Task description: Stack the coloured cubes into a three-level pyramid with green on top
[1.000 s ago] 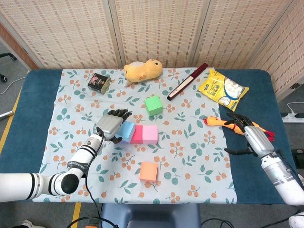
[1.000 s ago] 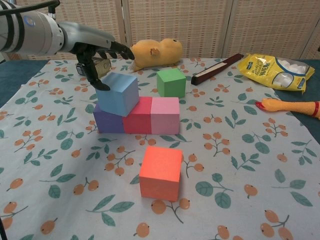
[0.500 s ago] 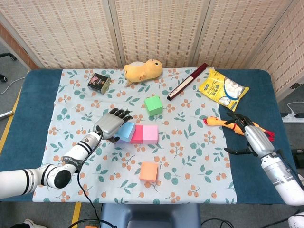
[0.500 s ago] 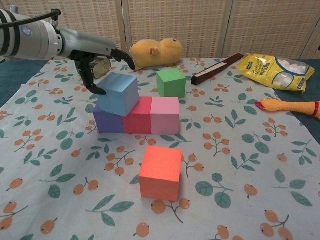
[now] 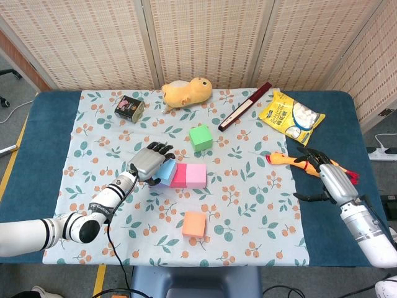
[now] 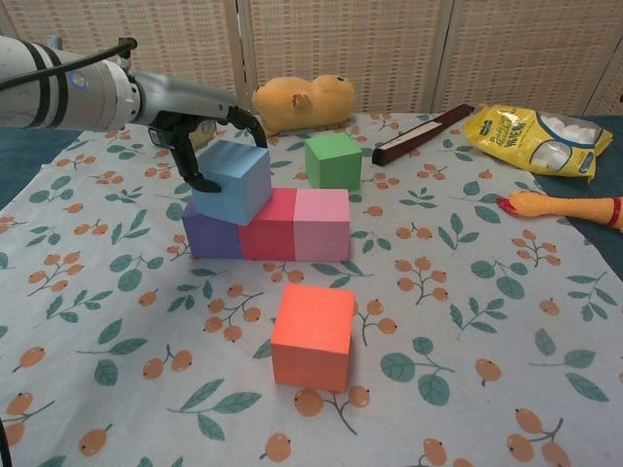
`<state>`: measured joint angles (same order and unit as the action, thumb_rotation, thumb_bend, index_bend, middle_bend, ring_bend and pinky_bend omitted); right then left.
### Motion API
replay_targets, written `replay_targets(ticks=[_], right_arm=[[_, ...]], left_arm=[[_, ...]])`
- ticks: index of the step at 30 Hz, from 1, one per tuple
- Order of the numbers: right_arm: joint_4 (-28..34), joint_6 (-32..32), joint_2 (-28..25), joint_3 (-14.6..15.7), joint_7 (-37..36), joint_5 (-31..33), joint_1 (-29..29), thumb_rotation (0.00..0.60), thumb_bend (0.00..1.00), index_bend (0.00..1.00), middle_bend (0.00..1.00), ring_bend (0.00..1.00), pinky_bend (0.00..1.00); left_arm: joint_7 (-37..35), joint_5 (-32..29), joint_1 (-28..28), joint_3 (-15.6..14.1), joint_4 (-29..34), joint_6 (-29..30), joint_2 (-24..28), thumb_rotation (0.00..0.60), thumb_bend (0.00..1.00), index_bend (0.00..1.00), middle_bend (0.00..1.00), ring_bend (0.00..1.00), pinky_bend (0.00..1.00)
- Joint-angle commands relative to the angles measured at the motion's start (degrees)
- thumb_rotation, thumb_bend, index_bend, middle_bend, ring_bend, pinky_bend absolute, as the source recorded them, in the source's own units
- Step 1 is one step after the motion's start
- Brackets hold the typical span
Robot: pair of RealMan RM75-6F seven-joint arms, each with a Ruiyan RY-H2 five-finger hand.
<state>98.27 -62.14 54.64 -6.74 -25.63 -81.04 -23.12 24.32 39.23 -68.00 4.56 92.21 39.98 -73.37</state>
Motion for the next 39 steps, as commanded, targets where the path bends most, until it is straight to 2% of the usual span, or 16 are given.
replay_targets(ticks=[1,3,6,17,19,21,25,30,35,39], right_arm=[[-0.13,0.08,0.08,-0.07,-0.05,0.15,-0.01,0.6,0.05,0.0,0.25,0.0,0.0],[-0.21,0.1,0.1,-0.13,-0.08,0.22,0.0,0.6,0.05,0.0,0.25,0.0,0.0],[-0.29,-0.06,0.11,-0.21,-0.17,0.2,0.07,0.6,0.05,0.0,0.25,0.0,0.0],[-0.26,-0.47,-0.16,-0.24,-0.83,-0.42,0.29,0.6,0.05,0.0,0.25,0.0,0.0],[-0.32,-0.45,-0.17,-0.12,-1.02,-0.66,0.33,0.6,0.05,0.0,0.25,0.0,0.0],[-0.6,-0.29,-0.19,-0.02,-1.41,-0.76,0.35,0.6,0.05,0.0,0.25,0.0,0.0],[-0.93,-0.06,-0.17,0.06,-1.89,-1.03,0.25,0.6,0.05,0.0,0.24,0.0,0.0],[-1.44,0.44,0.0,0.16,-2.43,-1.31,-0.02,0.6,0.05,0.0,0.25,0.0,0.0],[-1.78,0.59,0.13,0.26,-2.86,-1.45,-0.08,0.6,0.05,0.0,0.25,0.0,0.0],[-2.04,0.6,0.11,0.34,-3.22,-1.44,-0.01,0.6,0.05,0.0,0.24,0.0,0.0]], left_arm=[[-0.58,0.43,0.27,0.27,-0.57,0.74,-0.55,0.6,0.31,0.29,0.17,0.09,0.06],[-1.37,0.84,0.71,0.8,-0.8,1.78,-0.84,0.6,0.31,0.36,0.23,0.14,0.07],[-2.39,1.08,1.31,1.53,-0.57,2.89,-0.76,0.6,0.31,0.39,0.29,0.19,0.07],[-0.74,-6.37,-0.51,2.05,3.77,3.07,2.96,0.6,0.31,0.38,0.31,0.21,0.08],[2.3,-10.77,-2.31,1.2,5.43,4.25,3.35,0.6,0.31,0.38,0.32,0.22,0.08],[6.09,-18.19,-5.27,0.63,7.31,6.65,2.85,0.6,0.31,0.38,0.33,0.24,0.09],[11.71,-27.32,-9.3,-0.06,9.43,10.81,1.96,0.6,0.31,0.36,0.33,0.25,0.1],[15.65,-33.39,-12.08,0.31,10.62,14.24,0.52,0.6,0.32,0.35,0.32,0.25,0.1],[16.31,-34.02,-12.43,1.4,10.59,16.68,-1.07,0.6,0.31,0.34,0.32,0.25,0.1],[15.73,-31.99,-11.46,1.99,9.38,18.84,-3.16,0.6,0.32,0.34,0.32,0.25,0.11]])
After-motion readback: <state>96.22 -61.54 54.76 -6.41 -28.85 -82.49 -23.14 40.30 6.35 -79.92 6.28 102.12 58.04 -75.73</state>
